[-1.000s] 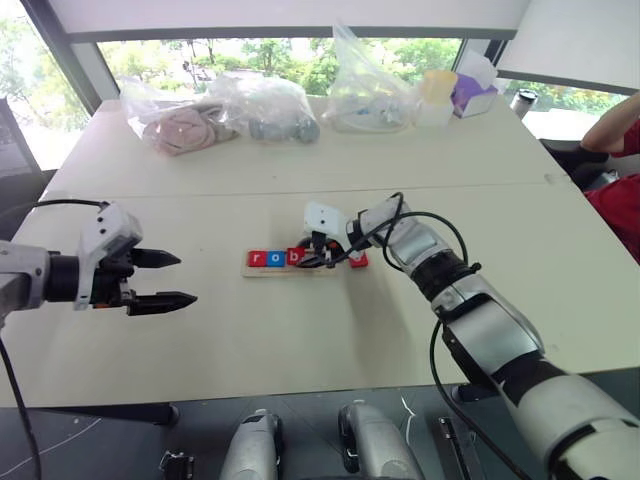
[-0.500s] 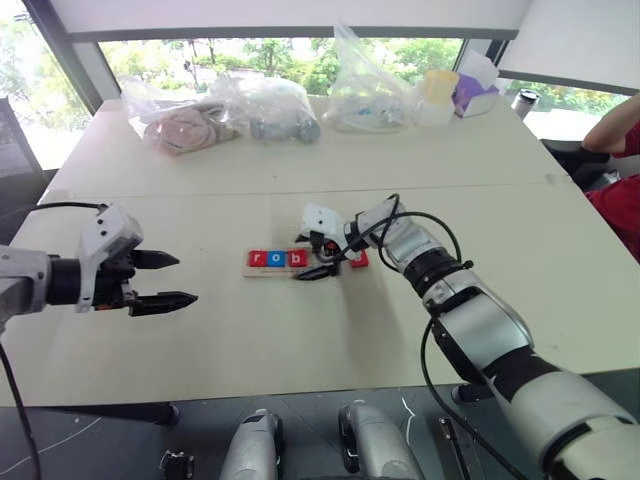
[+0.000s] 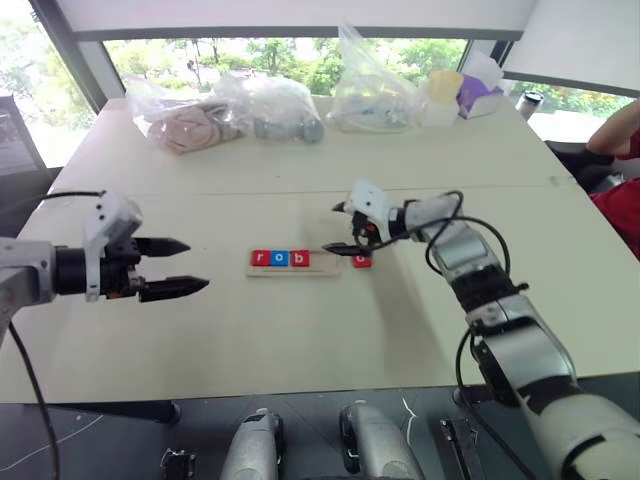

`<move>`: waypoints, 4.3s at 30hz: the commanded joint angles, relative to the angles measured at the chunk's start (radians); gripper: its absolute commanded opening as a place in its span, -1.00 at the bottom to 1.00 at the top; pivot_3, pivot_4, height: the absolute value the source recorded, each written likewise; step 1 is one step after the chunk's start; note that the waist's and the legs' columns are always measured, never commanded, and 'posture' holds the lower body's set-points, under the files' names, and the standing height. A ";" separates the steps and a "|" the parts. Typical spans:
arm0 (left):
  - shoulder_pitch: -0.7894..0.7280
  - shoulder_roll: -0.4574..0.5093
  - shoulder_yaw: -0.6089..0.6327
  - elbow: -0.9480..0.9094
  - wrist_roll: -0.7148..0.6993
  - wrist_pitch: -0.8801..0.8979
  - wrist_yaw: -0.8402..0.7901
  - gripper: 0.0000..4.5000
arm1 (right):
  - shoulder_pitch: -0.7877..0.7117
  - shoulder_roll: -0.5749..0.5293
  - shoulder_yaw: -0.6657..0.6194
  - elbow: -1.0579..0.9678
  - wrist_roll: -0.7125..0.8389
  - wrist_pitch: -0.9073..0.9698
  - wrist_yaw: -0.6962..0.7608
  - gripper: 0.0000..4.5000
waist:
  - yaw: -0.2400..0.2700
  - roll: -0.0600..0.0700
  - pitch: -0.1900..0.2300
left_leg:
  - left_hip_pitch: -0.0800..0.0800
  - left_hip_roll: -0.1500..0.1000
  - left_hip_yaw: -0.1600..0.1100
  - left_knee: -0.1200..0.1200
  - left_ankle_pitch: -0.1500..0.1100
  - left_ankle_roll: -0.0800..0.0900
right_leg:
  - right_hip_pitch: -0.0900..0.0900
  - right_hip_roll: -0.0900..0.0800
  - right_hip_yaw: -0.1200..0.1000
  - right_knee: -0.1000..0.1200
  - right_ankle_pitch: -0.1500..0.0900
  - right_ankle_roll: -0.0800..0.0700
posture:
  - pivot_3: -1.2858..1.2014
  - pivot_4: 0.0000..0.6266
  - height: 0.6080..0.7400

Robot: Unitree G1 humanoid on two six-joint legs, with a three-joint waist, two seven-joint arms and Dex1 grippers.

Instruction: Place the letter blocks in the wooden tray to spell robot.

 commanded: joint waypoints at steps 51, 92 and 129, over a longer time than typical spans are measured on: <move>-0.256 -0.179 -0.225 0.034 0.066 -0.039 0.058 1.00 | 0.660 0.261 -0.178 -1.154 0.064 1.014 -0.887 -0.49 | 0.004 -0.002 -0.002 | 0.000 0.000 -0.003 -0.002 0.005 -0.009 | 0.000 0.004 0.002 -0.001 -0.001 0.001 | 0.03 -0.52 1.00; -0.315 0.031 -0.353 -0.100 0.113 -0.107 -0.352 1.00 | 0.348 -0.412 -0.054 -0.309 0.220 -0.055 0.290 0.97 | -0.003 -0.005 0.001 | 0.002 0.000 -0.001 -0.002 0.005 -0.009 | 0.003 0.008 0.000 -0.003 -0.002 -0.003 | 0.03 -0.52 1.00; -0.177 0.154 -0.222 0.177 0.203 -0.203 -0.265 1.00 | -0.063 -0.032 0.169 0.004 0.063 0.012 0.203 -0.49 | 0.000 -0.004 0.003 | 0.014 0.001 0.002 -0.004 0.006 -0.009 | 0.009 0.008 0.006 0.001 -0.002 -0.005 | 0.03 -0.52 1.00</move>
